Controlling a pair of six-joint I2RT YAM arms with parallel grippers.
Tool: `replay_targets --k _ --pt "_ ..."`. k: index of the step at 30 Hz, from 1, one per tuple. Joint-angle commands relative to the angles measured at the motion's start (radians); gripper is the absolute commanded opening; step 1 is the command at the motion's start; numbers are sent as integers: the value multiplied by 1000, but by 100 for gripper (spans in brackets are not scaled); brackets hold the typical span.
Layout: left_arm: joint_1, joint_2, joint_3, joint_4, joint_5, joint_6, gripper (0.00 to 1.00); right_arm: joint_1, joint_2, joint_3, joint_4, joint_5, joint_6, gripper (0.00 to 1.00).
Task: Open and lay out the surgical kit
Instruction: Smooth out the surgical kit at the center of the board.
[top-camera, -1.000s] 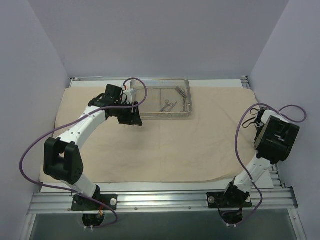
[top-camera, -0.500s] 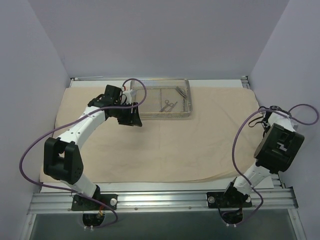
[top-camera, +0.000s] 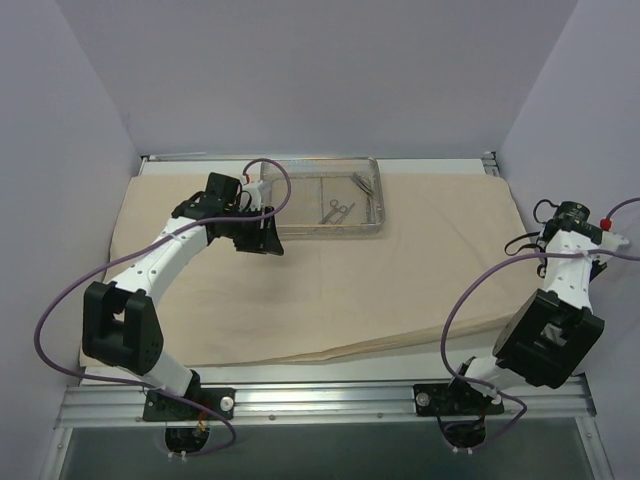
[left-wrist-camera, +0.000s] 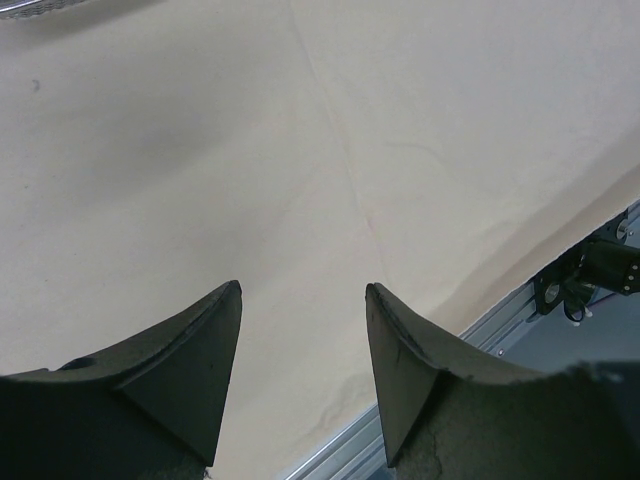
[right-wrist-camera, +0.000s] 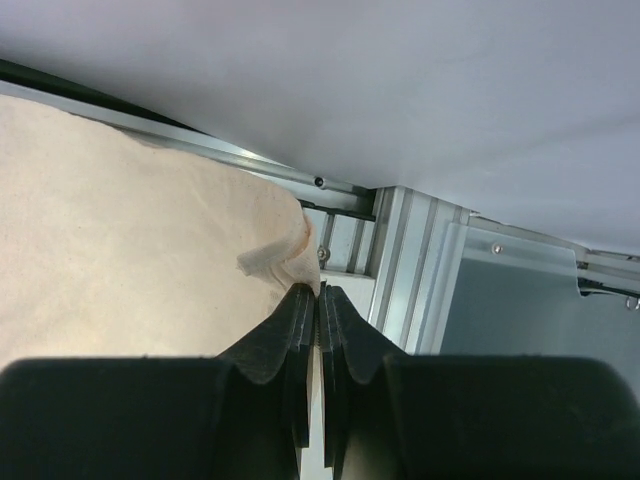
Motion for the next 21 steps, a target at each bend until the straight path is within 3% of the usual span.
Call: replay_targets --k 1,2,6,9,14,16,19,21 --pt "5 -49 1 45 24 0 62 -8 -42 22 -69 66 40 0" --pt "5 -51 1 45 24 0 62 -8 -53 25 -79 71 50 2" --pt "5 -57 -1 45 16 3 62 -8 -126 74 -184 30 107 29" --pt "7 -61 8 34 -1 8 62 -9 -183 89 -242 7 123 34" --pt "14 -66 22 17 -13 15 62 -11 -264 51 -96 -128 46 35" --pt "14 -63 27 8 -18 17 62 2 -263 -13 -8 -272 -8 31" --pt "14 -55 21 4 -18 19 62 14 -202 -58 101 -383 -12 27" --pt "14 -52 19 -3 -22 19 62 22 -136 -75 140 -389 27 19"
